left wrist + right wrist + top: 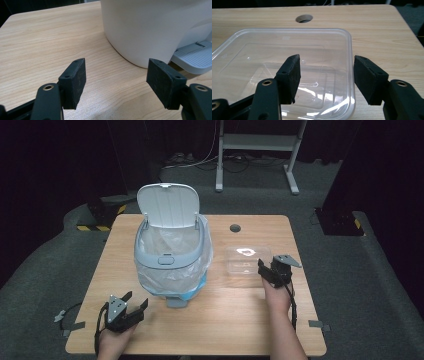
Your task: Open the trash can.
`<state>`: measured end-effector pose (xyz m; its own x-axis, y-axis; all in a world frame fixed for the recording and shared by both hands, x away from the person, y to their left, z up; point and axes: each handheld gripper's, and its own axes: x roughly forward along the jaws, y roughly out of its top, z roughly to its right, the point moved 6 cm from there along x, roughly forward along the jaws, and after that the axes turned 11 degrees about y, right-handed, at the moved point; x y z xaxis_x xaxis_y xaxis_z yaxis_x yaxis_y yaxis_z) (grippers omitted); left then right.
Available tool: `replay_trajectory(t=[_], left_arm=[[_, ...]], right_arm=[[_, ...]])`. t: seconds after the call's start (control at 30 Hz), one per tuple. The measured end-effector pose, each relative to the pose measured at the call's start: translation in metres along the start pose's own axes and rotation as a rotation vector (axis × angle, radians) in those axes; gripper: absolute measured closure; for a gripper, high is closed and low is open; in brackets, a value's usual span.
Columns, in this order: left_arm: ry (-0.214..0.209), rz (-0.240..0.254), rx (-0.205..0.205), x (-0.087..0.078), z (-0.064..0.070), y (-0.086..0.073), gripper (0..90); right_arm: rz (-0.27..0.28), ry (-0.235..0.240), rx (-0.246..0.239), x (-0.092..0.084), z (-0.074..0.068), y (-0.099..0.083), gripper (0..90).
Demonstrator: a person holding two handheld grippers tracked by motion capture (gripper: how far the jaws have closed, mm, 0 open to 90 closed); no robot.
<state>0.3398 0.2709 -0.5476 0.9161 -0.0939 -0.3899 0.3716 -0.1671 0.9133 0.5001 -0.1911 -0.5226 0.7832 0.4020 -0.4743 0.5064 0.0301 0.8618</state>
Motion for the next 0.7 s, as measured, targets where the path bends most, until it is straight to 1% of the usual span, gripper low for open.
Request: replay_trajectory(t=[0.07,0.1,0.13,0.17,0.2,0.27,0.33,0.43,0.5,0.57,0.7], left_arm=[[0.002,0.002,0.007,0.0,0.001,0.0,32.1],[0.001,0.002,0.016,-0.001,0.001,0.0,32.2],[0.002,0.007,0.02,-0.001,0.002,0.0,32.2],[0.003,0.009,0.022,-0.001,0.002,0.0,32.3],[0.004,0.01,0.025,-0.002,0.002,0.0,32.5],[0.007,0.014,0.028,-0.002,0.002,0.0,32.9],[0.007,0.009,0.023,-0.002,0.003,0.0,33.1],[0.007,0.01,0.026,-0.003,0.004,0.0,32.9],[0.008,0.012,0.029,-0.003,0.004,0.0,32.9],[0.009,0.011,0.029,-0.003,0.004,0.0,32.9],[0.009,0.017,0.032,-0.003,0.004,0.0,32.9]], right_arm=[[-0.01,0.013,-0.014,-0.002,-0.003,-0.001,40.5],[-0.018,0.023,-0.03,-0.004,-0.005,-0.001,40.9],[-0.026,0.034,-0.031,-0.005,-0.008,-0.002,41.5],[-0.033,0.046,-0.044,-0.007,-0.011,-0.003,42.0],[-0.038,0.058,-0.067,-0.01,-0.015,-0.005,42.3],[-0.041,0.068,-0.089,-0.014,-0.021,-0.008,42.9],[-0.038,0.082,-0.086,-0.018,-0.026,-0.012,43.5],[-0.035,0.098,-0.099,-0.025,-0.036,-0.018,45.5],[-0.041,0.114,-0.121,-0.03,-0.045,-0.022,47.2],[-0.043,0.111,-0.148,-0.035,-0.051,-0.026,47.3],[-0.053,0.134,-0.176,-0.045,-0.064,-0.032,48.1]])
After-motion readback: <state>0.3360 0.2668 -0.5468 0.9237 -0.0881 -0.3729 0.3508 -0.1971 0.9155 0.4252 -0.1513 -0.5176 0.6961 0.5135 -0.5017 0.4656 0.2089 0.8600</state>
